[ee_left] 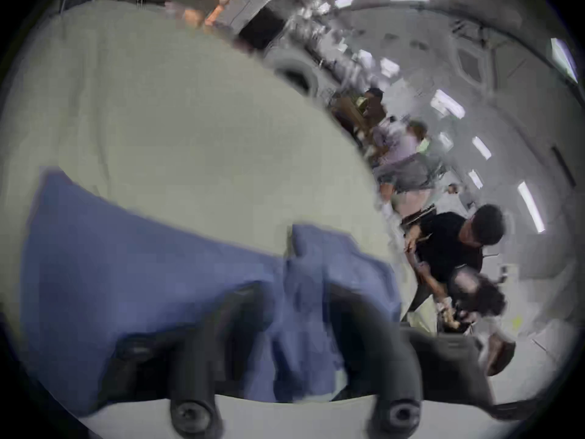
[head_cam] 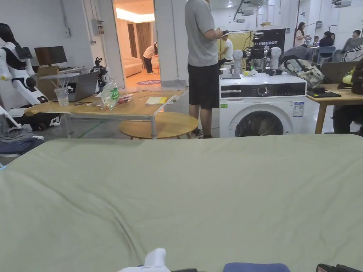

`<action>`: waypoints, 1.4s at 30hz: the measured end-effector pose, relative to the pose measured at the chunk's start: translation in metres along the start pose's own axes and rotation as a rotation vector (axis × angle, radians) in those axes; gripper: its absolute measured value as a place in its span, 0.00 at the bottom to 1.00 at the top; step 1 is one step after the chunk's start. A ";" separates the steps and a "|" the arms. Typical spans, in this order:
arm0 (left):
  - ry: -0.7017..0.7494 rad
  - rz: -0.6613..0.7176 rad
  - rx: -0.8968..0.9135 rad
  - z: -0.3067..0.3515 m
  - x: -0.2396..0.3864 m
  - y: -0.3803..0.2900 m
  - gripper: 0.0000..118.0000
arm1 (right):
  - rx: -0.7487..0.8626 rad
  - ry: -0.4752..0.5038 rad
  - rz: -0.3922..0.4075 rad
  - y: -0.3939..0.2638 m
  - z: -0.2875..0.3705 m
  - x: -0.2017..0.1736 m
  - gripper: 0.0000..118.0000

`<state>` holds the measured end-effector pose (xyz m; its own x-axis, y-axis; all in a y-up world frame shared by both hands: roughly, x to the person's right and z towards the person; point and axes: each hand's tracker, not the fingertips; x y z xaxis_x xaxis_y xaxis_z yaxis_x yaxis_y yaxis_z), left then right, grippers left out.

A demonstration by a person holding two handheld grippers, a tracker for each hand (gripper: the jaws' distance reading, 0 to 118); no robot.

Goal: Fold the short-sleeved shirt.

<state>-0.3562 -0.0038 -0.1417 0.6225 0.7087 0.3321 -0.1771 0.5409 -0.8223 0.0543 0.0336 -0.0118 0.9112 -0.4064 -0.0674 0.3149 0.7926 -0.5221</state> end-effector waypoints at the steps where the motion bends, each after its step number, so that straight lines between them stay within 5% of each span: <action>1: -0.005 -0.011 0.049 0.023 -0.004 0.003 0.55 | 0.000 0.005 0.001 0.001 -0.002 -0.002 0.00; 3: 0.036 0.021 0.086 0.065 -0.020 0.015 0.88 | -0.017 0.030 0.008 0.004 -0.009 -0.004 0.00; 6: 0.138 0.152 0.109 0.103 -0.059 0.022 0.88 | -0.033 0.031 0.034 0.004 -0.016 -0.013 0.00; 11: 0.012 0.412 0.090 0.090 -0.127 0.001 0.86 | -0.049 0.068 0.015 -0.003 -0.019 -0.022 0.00; 14: -0.025 0.454 0.060 0.056 -0.135 -0.005 0.22 | -0.058 0.064 0.010 -0.007 -0.017 -0.022 0.00; 17: -0.033 0.479 0.040 0.046 -0.134 -0.003 0.06 | -0.056 0.057 0.012 -0.009 -0.012 -0.020 0.00; 19: -0.056 0.573 0.092 0.057 -0.132 -0.006 0.04 | -0.057 0.046 -0.004 -0.009 -0.010 -0.018 0.00; 23: -0.119 0.446 0.213 0.102 -0.092 0.008 0.04 | -0.054 0.039 -0.017 -0.001 -0.009 -0.011 0.00; 29: 0.152 -0.065 0.284 0.137 0.050 0.038 0.04 | -0.036 0.043 -0.011 0.010 -0.012 -0.011 0.00; 31: 0.170 -0.198 0.256 0.108 0.060 0.038 0.04 | -0.028 0.045 -0.013 0.012 -0.014 -0.013 0.00; 40: 0.133 -0.303 -0.138 -0.101 0.084 -0.027 0.05 | 0.035 0.041 -0.019 0.005 0.018 -0.007 0.00; 41: 0.124 -0.277 -0.138 -0.103 0.085 -0.028 0.13 | 0.041 0.042 -0.027 0.004 0.025 -0.003 0.00; 42: 0.075 -0.229 -0.150 -0.101 0.084 -0.025 0.37 | 0.042 0.041 -0.037 0.005 0.028 0.002 0.00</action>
<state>-0.2220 -0.0039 -0.1398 0.6888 0.5371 0.4870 0.0863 0.6062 -0.7906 0.0651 0.0494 0.0088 0.8872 -0.4538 -0.0840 0.3601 0.7945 -0.4890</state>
